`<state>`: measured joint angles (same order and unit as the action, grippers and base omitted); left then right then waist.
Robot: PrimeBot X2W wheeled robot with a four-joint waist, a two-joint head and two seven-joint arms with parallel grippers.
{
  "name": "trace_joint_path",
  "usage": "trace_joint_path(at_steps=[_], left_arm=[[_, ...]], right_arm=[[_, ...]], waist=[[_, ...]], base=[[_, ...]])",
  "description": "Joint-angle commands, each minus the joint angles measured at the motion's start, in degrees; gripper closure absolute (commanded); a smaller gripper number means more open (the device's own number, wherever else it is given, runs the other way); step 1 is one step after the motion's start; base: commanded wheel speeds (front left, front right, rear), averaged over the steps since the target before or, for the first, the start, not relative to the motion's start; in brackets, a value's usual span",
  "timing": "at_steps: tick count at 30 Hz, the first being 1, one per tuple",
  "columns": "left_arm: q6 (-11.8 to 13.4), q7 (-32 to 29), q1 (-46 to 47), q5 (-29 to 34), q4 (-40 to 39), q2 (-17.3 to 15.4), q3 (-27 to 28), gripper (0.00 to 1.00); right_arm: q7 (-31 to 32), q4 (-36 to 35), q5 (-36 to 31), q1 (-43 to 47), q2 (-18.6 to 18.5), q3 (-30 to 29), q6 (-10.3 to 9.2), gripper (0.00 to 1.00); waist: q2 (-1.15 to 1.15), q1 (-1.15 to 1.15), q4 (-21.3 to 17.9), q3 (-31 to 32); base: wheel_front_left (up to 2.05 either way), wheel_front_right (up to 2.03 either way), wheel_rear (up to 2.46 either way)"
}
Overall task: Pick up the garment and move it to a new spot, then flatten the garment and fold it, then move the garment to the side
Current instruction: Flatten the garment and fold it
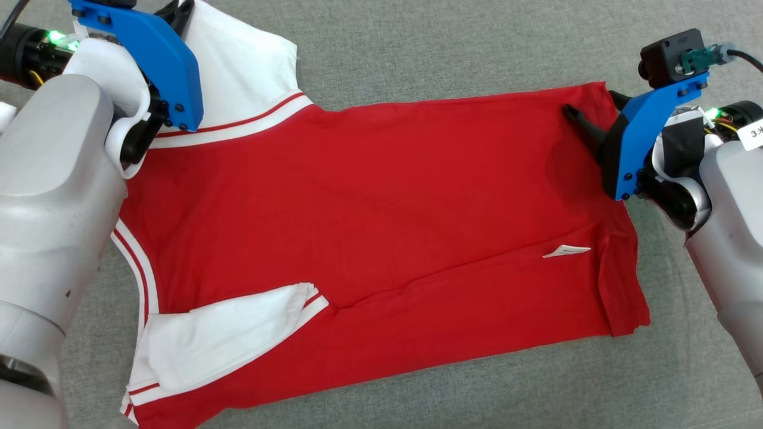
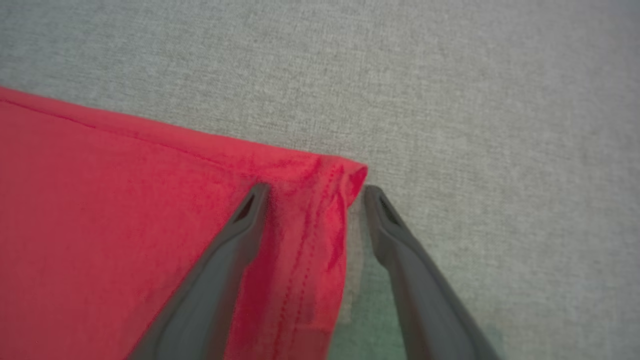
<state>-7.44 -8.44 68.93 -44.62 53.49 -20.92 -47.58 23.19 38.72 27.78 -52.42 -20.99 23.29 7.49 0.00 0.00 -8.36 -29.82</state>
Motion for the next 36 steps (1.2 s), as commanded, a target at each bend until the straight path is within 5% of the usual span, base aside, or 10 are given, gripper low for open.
trace_joint_path(at_steps=[1, 2, 3, 4, 17, 26, 36], left_arm=[[0.0, 0.6, 0.8, -0.4, 0.2, 0.3, -0.6, 1.0], [0.0, 0.7, 0.9, -0.6, 0.3, 0.3, -0.7, 1.0], [0.0, 0.9, 0.9, -0.8, 0.5, 0.3, -0.8, 1.0], [0.0, 1.1, 1.0, -0.9, 0.6, 0.3, -1.0, 1.0], [0.0, 9.4, 0.9, -2.6, -0.4, 1.2, -1.6, 1.0], [0.1, 16.3, -6.6, -4.8, -9.9, -1.0, -2.0, 1.0], [8.2, 16.7, -21.3, -5.3, -33.4, -8.2, -2.5, 1.0]], right_arm=[[0.2, 0.9, 0.3, -0.6, -0.1, 0.3, 0.01, 0.19], [-0.2, 1.0, 0.5, -1.0, 0.0, 0.0, 0.01, 0.54], [-0.5, 1.4, 0.5, -1.3, 0.1, -0.1, 0.01, 0.71], [-0.4, 2.1, 0.4, -1.5, 0.2, -0.1, 0.01, 1.0], [-14.6, 7.4, -2.7, -3.0, 0.7, -2.9, -0.01, 1.0], [-25.6, 10.1, -2.3, 0.8, 0.4, -3.2, 0.0, 1.0], [-33.9, 13.5, -3.1, 5.1, 0.4, -2.7, 0.0, 1.0]], waist=[[0.0, 0.0, 0.2, -0.1], [0.0, 0.0, 0.3, -0.2], [0.0, 0.0, 0.3, -0.2], [0.0, 0.0, 0.4, -0.2], [0.0, 0.0, 2.4, 1.0], [0.0, 0.0, 3.9, 3.5], [0.0, 0.0, 5.2, 5.7]], base=[[0.0, 0.0, 0.0], [0.0, 0.0, 0.0], [0.0, 0.0, 0.0], [0.0, 0.0, 0.0], [0.0, 0.0, 0.0], [0.0, 0.0, 0.0], [0.0, 0.0, 0.0]])
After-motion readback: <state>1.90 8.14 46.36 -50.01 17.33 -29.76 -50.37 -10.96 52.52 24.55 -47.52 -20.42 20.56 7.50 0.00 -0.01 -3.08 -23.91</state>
